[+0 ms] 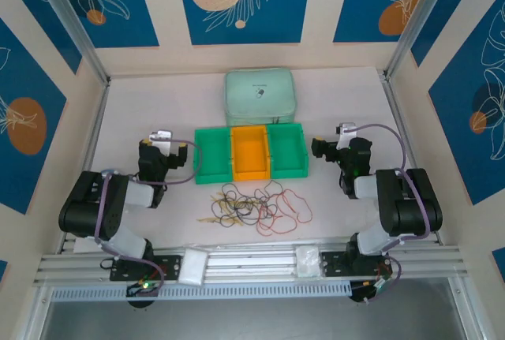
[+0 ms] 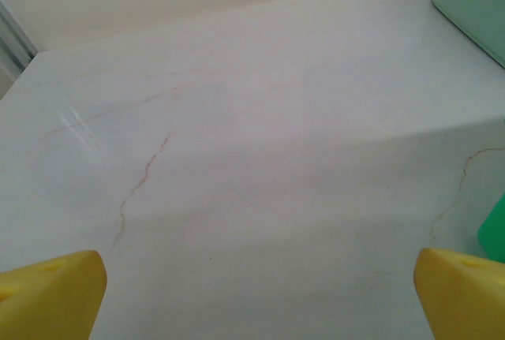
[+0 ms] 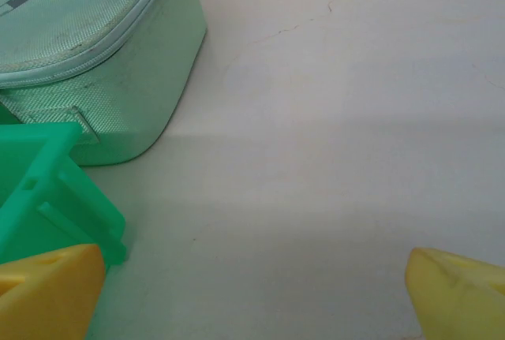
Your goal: Untangle the cables
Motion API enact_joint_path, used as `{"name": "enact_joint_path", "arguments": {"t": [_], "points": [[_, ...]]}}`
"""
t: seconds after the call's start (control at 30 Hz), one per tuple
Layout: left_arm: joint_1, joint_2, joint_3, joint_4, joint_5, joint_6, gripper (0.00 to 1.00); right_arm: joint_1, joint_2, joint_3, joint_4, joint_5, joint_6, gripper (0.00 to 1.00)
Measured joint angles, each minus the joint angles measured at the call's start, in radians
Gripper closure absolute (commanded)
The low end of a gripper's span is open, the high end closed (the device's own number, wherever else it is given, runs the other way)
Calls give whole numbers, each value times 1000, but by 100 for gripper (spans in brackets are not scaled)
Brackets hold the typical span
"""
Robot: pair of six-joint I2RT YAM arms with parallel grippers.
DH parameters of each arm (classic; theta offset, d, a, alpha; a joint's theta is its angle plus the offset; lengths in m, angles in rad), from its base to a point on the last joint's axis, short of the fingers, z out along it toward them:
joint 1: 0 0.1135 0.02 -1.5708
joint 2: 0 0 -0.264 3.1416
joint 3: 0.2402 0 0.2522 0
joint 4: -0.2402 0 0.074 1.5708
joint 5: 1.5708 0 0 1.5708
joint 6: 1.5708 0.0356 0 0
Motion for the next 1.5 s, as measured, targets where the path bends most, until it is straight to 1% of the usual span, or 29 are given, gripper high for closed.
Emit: {"name": "enact_joint_path", "arguments": {"t": [1.2,1.37,1.5], "points": [[0,0,0,1,3,0,0,-11,0,1,-5,-23,0,1],[1,0,0,0,-56,-24,0,-11,0,1,-5,-27,0,2],[1,0,0,1,-76,-31,1,-11,0,4,-7,-33,1,1]]}}
